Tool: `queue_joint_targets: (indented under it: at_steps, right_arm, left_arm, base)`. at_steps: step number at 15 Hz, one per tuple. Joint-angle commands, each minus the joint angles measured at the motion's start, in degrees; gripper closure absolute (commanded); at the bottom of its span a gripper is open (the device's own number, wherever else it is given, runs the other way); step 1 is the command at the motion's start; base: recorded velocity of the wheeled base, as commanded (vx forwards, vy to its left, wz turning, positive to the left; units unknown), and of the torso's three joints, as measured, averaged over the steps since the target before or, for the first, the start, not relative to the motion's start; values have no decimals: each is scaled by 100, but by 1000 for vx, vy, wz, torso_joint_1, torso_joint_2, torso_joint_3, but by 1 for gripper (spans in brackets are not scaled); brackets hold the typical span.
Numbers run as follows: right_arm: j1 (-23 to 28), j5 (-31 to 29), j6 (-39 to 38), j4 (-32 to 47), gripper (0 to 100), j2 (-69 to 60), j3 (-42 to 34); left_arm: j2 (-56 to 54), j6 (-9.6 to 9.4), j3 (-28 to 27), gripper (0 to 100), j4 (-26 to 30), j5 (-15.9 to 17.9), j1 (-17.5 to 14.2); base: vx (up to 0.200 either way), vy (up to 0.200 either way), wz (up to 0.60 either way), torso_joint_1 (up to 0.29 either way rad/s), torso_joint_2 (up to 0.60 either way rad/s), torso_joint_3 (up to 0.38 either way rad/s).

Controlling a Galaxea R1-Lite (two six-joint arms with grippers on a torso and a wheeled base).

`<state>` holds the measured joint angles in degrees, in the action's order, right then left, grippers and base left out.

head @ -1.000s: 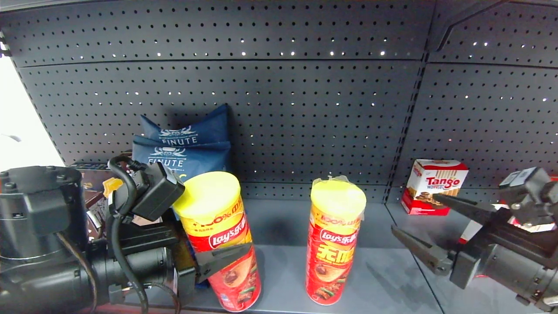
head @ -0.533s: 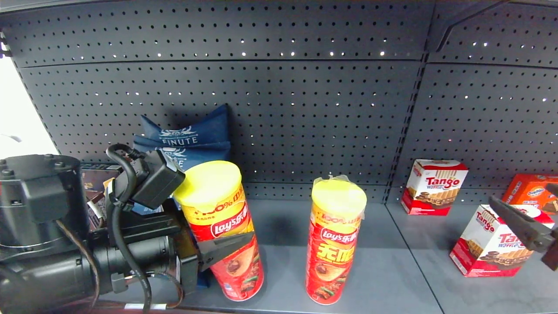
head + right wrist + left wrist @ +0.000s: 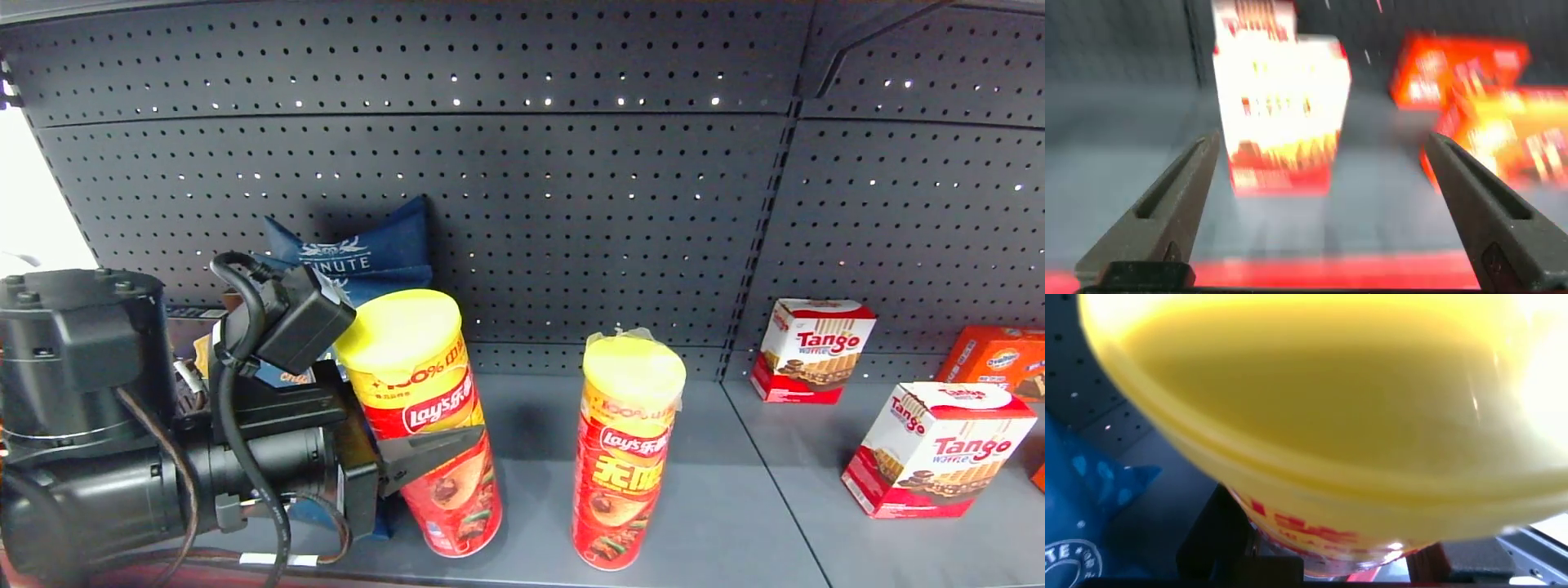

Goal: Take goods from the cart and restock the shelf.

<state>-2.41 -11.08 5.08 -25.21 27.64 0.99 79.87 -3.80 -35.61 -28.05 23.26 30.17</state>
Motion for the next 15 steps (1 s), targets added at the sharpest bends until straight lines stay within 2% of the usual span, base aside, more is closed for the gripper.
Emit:
queue_joint_targets:
  at_steps: [1, 2, 4, 7, 8, 10, 12, 14, 15]
  right_arm:
    - [312, -61, 1, 1361, 0, -1911, -28]
    - [444, -105, -16, 1879, 0, -2447, -55]
    - [435, -245, -43, 1792, 0, -2438, -90]
    - [435, -281, -43, 2099, 0, -2438, -90]
    - [426, -114, -25, 2117, 0, -2430, -90]
    - [426, -61, -25, 2117, 0, -2430, -90]
    - [426, -96, 1, 2117, 0, -2430, -90]
    - [426, -105, 28, 2117, 0, -2430, -90]
    - [426, -105, 72, 2117, 0, -2430, -90]
  left_arm:
    - [-7, 2, -139, 100, 133, 100, -20]
    - [2, 2, -227, 100, 230, 196, -29]
    - [169, -15, -341, 100, 177, 337, -152]
    - [485, -15, -746, 100, 28, 460, -249]
    - [775, -24, -965, 100, -25, 645, -266]
    - [925, -24, -1053, 100, -69, 662, -293]
    - [1391, -15, -1247, 100, -464, 750, -416]
    - [1575, -24, -1510, 100, -438, 1269, -565]
    - [1725, -24, -1686, 100, -429, 1295, -583]
  base:
    - [0, 0, 0, 0, 0, 0]
    - [0, 0, 0, 0, 0, 0]
    - [0, 0, 0, 0, 0, 0]
    - [0, 0, 0, 0, 0, 0]
    - [0, 0, 0, 0, 0, 0]
    - [0, 0, 0, 0, 0, 0]
    - [0, 0, 0, 0, 0, 0]
    - [0, 0, 0, 0, 0, 0]
    - [0, 0, 0, 0, 0, 0]
